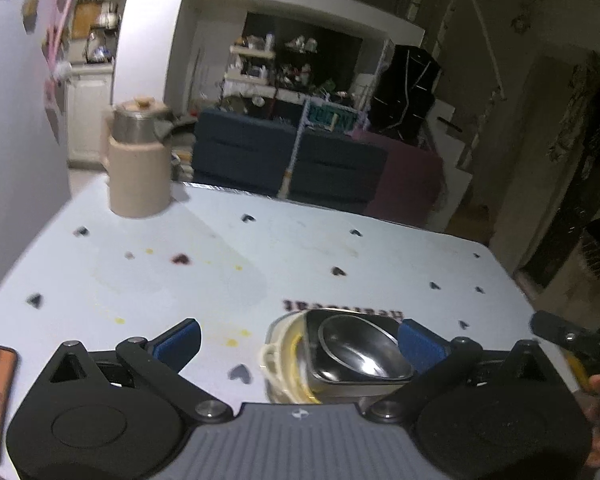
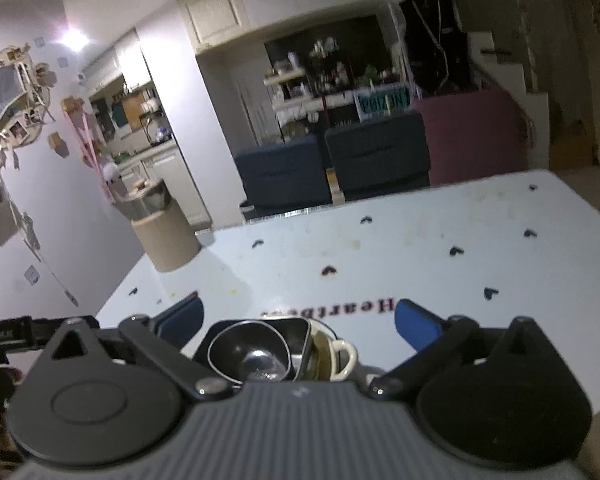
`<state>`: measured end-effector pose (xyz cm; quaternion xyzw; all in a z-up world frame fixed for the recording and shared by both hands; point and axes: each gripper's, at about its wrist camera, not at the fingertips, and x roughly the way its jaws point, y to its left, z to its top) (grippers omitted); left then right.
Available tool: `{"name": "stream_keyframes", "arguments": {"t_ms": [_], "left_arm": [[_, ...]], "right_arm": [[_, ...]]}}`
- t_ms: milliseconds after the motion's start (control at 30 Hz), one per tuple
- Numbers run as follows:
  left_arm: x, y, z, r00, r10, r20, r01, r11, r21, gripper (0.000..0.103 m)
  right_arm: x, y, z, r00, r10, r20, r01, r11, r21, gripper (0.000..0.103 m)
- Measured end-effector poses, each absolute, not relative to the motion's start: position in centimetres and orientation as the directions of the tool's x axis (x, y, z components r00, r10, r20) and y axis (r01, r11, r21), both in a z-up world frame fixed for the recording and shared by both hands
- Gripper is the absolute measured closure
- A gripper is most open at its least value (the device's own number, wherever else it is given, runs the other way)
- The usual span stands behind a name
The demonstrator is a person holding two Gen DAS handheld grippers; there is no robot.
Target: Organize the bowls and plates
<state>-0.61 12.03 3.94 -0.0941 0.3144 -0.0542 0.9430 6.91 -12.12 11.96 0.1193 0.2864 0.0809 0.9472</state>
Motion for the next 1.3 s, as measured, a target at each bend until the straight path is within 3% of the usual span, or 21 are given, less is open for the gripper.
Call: {"name": "stream_keyframes", "arguments": {"t_ms": [133,567,1300], "left_arm": [[-2.2,11.7,4.2,0.822,-0.089,-0.563,0.019,0.991,-0.129,0.0],[-6.1,11.1,2.9,0.844,-0.073,-0.531,0.052,0.997,-0.055,0.0],[-8.4,9.3,-0.9,0.836,-0.048,-0.547,0.068,0.998,0.017,0.0]], "right_arm": [[5.1,-12.1,11.9,0.849,0.218,-0.482,-0.102,0.962,0.255,0.0],[1.2,-11.3,10.5,0.884,0.11,-0.455,-0.046,0.987,0.151,0.0],[-0.9,-10.4,7.7,0.857,0.067,-0.511,-0.042,0.997,0.06,0.0]]}}
